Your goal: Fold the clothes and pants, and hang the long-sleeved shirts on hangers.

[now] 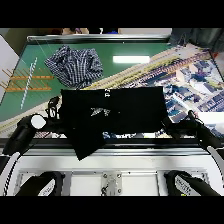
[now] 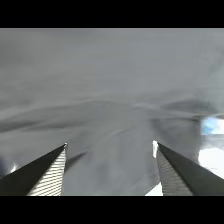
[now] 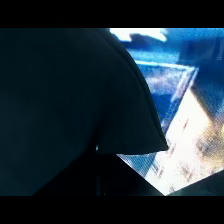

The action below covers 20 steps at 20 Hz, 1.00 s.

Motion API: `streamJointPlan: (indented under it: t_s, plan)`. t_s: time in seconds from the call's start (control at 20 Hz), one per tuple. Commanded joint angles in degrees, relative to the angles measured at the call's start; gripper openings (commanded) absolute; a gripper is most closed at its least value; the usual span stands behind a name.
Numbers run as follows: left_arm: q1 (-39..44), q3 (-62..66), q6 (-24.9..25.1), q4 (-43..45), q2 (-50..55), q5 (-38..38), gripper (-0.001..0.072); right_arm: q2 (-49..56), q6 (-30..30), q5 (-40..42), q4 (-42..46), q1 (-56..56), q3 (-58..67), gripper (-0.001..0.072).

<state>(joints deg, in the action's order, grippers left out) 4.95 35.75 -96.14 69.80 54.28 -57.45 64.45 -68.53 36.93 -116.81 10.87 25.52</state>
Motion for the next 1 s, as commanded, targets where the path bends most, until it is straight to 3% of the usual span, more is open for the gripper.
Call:
streamJointPlan:
  t_s: [0.0,0.25,0.5,0.8,0.85,0.95]
  plan:
    - [-4.0,-1.4,-6.7,9.6,-0.4,-6.6,0.0563,0.2,-0.1,-0.8,0.0,-0.3,0.1,0.0016]
    - [-7.7,-12.0,-10.7,9.0,-3.2,-4.1,0.0562,0.2,-0.4,-0.8,0.0,-0.3,0.1,0.0016]
    - [-7.5,-16.4,-9.8,-2.2,-1.1,3.2,0.0562,0.2,-0.4,-0.7,0.0,-0.3,0.1,0.0016]
    - [3.6,-10.8,-8.3,-4.9,9.9,7.1,0.0561,0.2,-0.5,0.3,0.0,-0.3,0.1,0.0016]
    - [5.0,-9.6,-8.3,-4.9,11.5,7.0,0.0454,0.2,-0.5,0.9,0.0,-0.3,0.2,0.0016]
    - [6.2,-7.0,-8.3,-3.7,13.2,6.3,0.0145,0.1,-0.7,3.2,0.2,-0.2,0.8,0.0016]
